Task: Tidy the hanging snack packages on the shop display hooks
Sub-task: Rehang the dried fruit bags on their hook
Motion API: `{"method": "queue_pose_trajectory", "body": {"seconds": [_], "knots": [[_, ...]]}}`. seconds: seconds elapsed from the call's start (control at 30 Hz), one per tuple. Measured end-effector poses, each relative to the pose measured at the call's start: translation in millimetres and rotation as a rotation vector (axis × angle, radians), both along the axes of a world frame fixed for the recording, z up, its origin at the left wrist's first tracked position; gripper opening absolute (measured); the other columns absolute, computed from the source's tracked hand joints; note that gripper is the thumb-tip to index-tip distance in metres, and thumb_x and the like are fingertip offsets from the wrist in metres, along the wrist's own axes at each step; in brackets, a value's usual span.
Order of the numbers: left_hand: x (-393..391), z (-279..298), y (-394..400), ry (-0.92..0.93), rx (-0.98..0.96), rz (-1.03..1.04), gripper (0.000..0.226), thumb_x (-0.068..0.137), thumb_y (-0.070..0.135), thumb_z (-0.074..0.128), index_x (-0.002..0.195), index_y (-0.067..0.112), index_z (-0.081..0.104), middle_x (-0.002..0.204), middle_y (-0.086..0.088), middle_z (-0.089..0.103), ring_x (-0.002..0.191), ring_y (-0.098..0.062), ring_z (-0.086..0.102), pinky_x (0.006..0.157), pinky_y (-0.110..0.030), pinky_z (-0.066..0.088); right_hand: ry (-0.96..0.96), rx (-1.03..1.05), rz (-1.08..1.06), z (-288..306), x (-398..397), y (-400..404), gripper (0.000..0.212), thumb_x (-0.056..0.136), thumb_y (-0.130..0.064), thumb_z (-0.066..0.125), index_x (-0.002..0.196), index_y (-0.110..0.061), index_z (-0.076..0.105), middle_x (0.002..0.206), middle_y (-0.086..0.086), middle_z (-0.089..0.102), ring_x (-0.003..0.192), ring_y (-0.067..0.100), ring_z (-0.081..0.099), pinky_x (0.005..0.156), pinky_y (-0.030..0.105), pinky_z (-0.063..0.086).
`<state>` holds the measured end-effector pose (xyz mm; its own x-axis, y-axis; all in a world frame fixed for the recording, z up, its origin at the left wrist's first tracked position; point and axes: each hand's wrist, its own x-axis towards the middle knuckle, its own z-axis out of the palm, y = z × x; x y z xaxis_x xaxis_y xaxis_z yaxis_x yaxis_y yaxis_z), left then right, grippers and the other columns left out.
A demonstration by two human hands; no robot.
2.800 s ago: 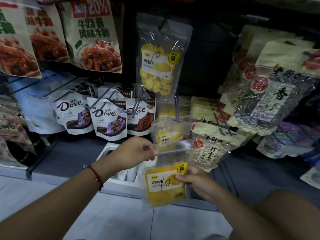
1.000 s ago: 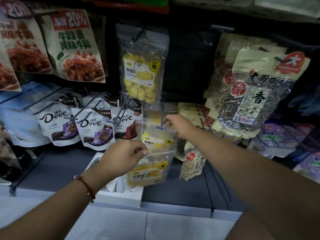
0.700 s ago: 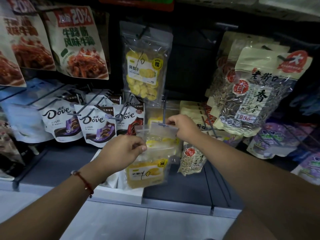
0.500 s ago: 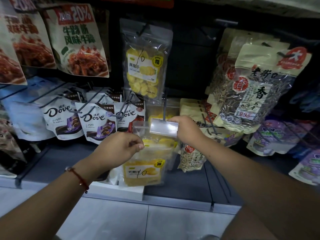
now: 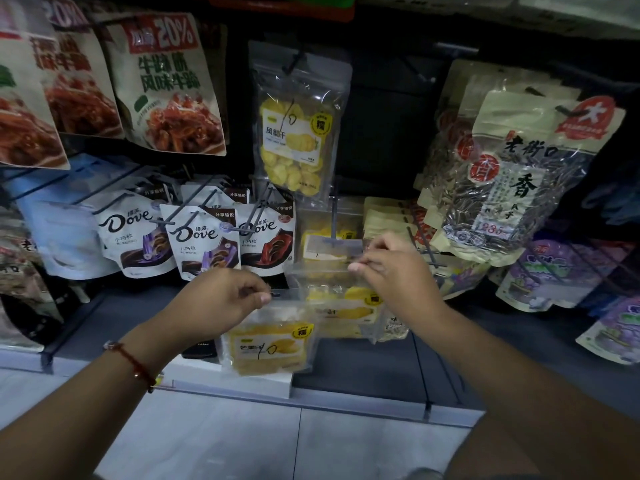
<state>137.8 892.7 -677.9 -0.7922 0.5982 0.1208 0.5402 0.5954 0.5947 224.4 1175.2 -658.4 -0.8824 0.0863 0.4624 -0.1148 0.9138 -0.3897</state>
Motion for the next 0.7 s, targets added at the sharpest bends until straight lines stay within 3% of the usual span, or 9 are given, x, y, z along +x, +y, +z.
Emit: {"method": "queue_pose_trajectory", "body": {"seconds": [0.1,0.13,0.23,0.47,0.6,0.7], "knots": [[0.8,-0.9,-2.8,-0.008,0.005,0.001,0.007,0.093,0.036,0.067,0.091,0.037,0.073,0.084,0.022,0.071,0.083,0.008,0.063,0.074,-0.027,0.053,0.107,0.233,0.053,9.4,4.6,-0.7,0.016,0.091,-0.032,0.069,0.098,-0.023,0.08,0.13,-0.004,0.064,0.117,0.02,0.055,0.096,0.036,0.045],[0.9,-0.9,-3.0,-0.004,0.006,0.006,0.007,0.094,0.035,0.067,0.091,0.036,0.073,0.084,0.021,0.071,0.083,0.007,0.063,0.074,-0.028,0.053,0.115,0.269,0.087,12.8,3.0,-0.8,0.016,0.092,-0.032,0.068,0.099,-0.024,0.08,0.131,-0.005,0.065,0.119,0.02,0.057,0.098,0.036,0.045],[-1.5,-1.2,0.0,0.0,0.013,0.032,0.008,0.094,0.035,0.066,0.093,0.034,0.074,0.084,0.018,0.072,0.079,0.002,0.065,0.074,-0.031,0.054,0.031,0.314,0.146,27.7,-8.3,2.2,0.019,0.093,-0.032,0.066,0.103,-0.023,0.08,0.119,-0.006,0.072,0.113,0.017,0.065,0.097,0.037,0.052],[-15.7,8.4,22.0,0.093,0.01,0.051,0.019,0.097,0.038,0.061,0.107,0.03,0.075,0.097,0.015,0.072,0.088,-0.006,0.065,0.08,-0.032,0.054,-0.189,0.408,0.23,69.7,-25.4,15.7,0.016,0.092,-0.034,0.068,0.098,-0.024,0.08,0.125,-0.012,0.068,0.112,0.008,0.064,0.091,0.035,0.053],[-19.7,13.4,44.1,0.259,-0.053,-0.01,0.021,0.098,0.037,0.06,0.108,0.027,0.076,0.103,0.009,0.074,0.094,-0.016,0.066,0.08,-0.033,0.053,-0.151,0.455,0.191,80.2,-24.8,17.5,0.02,0.095,-0.032,0.064,0.099,-0.019,0.078,0.11,-0.007,0.072,0.096,0.016,0.068,0.079,0.039,0.056],[-20.7,11.8,58.2,0.3,-0.086,-0.062,0.022,0.098,0.034,0.06,0.108,0.023,0.076,0.106,0.006,0.074,0.097,-0.018,0.066,0.078,-0.032,0.051,-0.096,0.469,0.146,89.2,-21.6,15.4,0.021,0.097,-0.032,0.061,0.101,-0.02,0.078,0.106,-0.007,0.072,0.092,0.014,0.066,0.079,0.035,0.054]]}}
